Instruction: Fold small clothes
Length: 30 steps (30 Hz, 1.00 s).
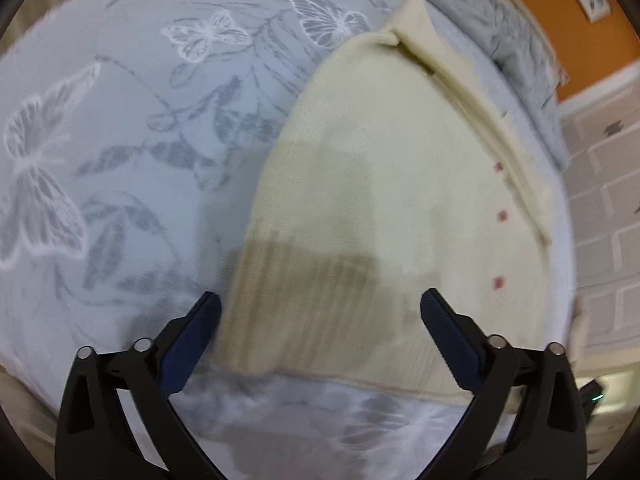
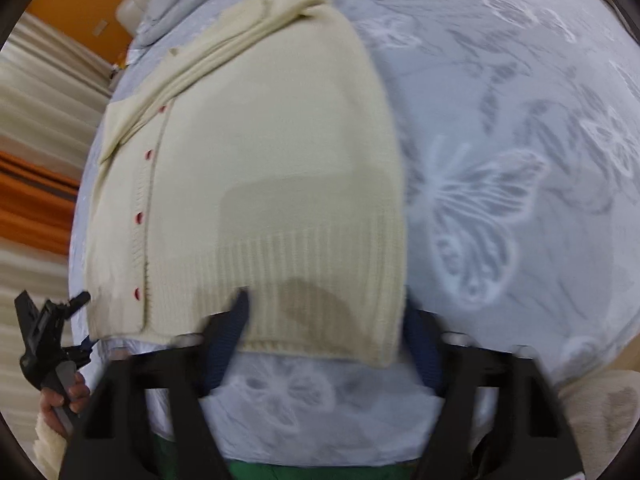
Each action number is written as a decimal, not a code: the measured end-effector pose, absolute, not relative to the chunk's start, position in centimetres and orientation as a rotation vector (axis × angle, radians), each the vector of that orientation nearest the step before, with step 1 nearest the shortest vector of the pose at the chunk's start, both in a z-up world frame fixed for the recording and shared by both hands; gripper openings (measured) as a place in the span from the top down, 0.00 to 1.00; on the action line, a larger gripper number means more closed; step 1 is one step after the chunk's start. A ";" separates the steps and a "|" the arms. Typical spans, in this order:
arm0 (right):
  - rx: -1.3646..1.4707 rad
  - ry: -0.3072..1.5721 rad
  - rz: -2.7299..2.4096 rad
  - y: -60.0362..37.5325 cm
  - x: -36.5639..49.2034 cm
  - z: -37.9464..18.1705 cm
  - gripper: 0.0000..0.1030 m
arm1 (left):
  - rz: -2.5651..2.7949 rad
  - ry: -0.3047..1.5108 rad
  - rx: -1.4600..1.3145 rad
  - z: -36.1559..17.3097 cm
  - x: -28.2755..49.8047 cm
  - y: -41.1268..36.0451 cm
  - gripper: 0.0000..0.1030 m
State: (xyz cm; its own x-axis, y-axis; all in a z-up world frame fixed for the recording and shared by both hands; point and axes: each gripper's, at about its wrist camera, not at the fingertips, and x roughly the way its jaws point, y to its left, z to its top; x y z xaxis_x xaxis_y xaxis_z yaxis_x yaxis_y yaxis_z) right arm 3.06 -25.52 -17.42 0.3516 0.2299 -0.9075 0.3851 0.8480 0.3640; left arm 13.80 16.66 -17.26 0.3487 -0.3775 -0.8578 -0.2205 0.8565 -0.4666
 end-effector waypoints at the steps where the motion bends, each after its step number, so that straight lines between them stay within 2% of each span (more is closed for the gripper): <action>1: 0.574 1.237 -0.113 -25.3 3.1 -17.3 0.87 | -0.125 1.237 -0.604 -17.2 13.9 16.8 0.44; 2: 0.576 1.242 -0.121 -25.1 3.6 -17.1 0.91 | -0.135 1.271 -0.624 -17.4 14.1 16.9 0.78; 3: 0.592 1.225 -0.125 -25.2 3.4 -16.6 0.91 | -0.128 1.292 -0.636 -17.3 14.0 17.1 0.91; 6: 0.600 1.147 -0.114 -24.8 3.7 -14.0 0.93 | -0.149 1.246 -0.725 -15.9 13.0 18.1 0.91; 13: 0.539 1.003 -0.041 -24.6 2.2 -6.3 0.94 | -0.283 1.119 -0.750 -8.5 9.6 18.9 0.92; 18: 0.505 1.030 0.012 -24.8 -2.2 -4.7 0.94 | -0.317 1.139 -0.711 -6.7 4.1 19.7 0.92; 23: 0.449 1.115 0.089 -24.3 -9.9 -5.3 0.94 | -0.316 1.195 -0.706 -6.1 -3.2 21.0 0.93; 25: 0.432 1.126 0.127 -23.9 -12.4 -5.0 0.94 | -0.318 1.203 -0.712 -4.8 -6.8 21.7 0.95; 26: 0.435 1.131 0.158 -23.8 -13.9 -4.4 0.94 | -0.323 1.201 -0.707 -4.1 -7.7 21.7 1.00; 30: 0.462 1.047 0.199 -24.5 -15.4 -0.8 1.00 | -0.357 1.105 -0.614 0.9 -9.0 21.5 1.00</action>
State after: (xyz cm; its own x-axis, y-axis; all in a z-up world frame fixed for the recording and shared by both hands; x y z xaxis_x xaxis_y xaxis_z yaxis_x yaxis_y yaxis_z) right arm -15.40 -24.54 -0.81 0.4932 0.3732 -0.7858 0.0589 0.8869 0.4581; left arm -9.05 21.53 0.88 0.4175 -0.5559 -0.7189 -0.0309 0.7820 -0.6226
